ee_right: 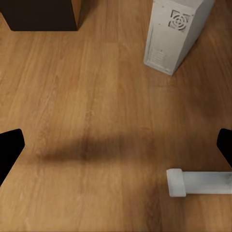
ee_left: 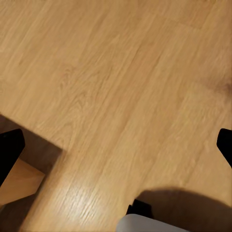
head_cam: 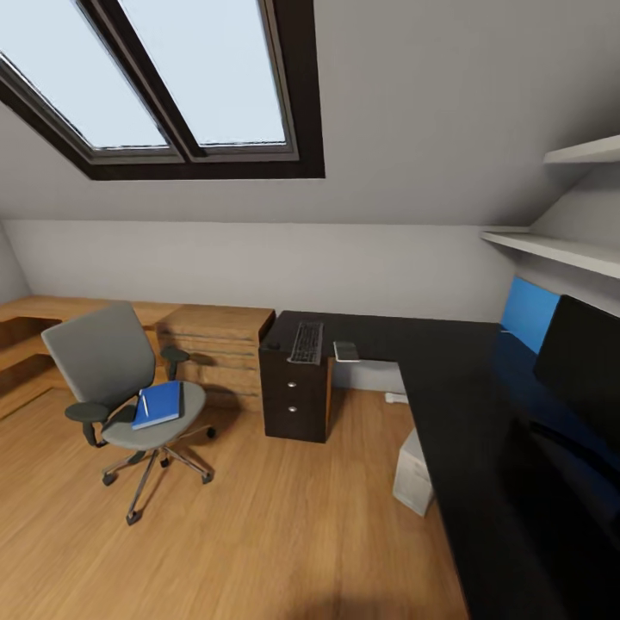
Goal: In the bedroom, organize the workspace by keeping the computer under the desk, ensuring the monitor is on the desk, placing the keyboard on the desk next to the monitor, placing the mouse on the desk next to the keyboard, moving the folder from the swivel chair onto the desk next to the mouse, stacking the notebook on top of the folder with the pen on top of the notebook, and positioning the swivel chair next to the desk.
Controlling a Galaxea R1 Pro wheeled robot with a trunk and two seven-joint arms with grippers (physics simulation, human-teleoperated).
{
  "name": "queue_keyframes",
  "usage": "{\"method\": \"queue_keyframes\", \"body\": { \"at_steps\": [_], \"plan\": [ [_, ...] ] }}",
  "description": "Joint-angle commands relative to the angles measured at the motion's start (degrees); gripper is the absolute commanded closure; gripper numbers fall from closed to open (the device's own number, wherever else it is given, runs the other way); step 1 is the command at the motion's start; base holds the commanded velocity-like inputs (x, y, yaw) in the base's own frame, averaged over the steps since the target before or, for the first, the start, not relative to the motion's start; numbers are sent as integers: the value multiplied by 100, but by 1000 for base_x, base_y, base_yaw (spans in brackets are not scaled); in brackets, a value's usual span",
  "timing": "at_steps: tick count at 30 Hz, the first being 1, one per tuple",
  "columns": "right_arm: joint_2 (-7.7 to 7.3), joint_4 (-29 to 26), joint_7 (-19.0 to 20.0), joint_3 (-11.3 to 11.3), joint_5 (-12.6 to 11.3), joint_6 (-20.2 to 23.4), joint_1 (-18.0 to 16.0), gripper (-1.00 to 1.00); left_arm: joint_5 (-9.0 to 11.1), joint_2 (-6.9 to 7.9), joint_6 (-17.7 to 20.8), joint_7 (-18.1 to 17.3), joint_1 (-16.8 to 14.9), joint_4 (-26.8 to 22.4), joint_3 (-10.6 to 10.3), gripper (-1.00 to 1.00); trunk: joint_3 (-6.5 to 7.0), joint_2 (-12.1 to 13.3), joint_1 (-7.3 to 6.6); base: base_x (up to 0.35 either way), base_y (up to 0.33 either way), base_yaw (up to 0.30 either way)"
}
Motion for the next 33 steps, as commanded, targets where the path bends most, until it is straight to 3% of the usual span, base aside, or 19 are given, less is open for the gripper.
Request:
{"method": "queue_keyframes", "body": {
  "at_steps": [1, 20, 33],
  "plan": [
    [3, 5, -12, -14, 10, -17, -5, -100, 61, 3, -16, 9, 1, -7, -14, -100, -7, -6, 2, 25, 18, 0],
    [4, 0, -12, -24, -8, -32, -3, -100, 65, 6, -11, 9, 1, -10, -14, -100, -7, -6, 2, 227, 174, 0],
    [9, -1, -12, -25, -8, -43, -5, -100, 68, 15, 1, 9, 1, -5, -14, -100, 11, -6, 2, 260, 205, -138]
  ]
}}
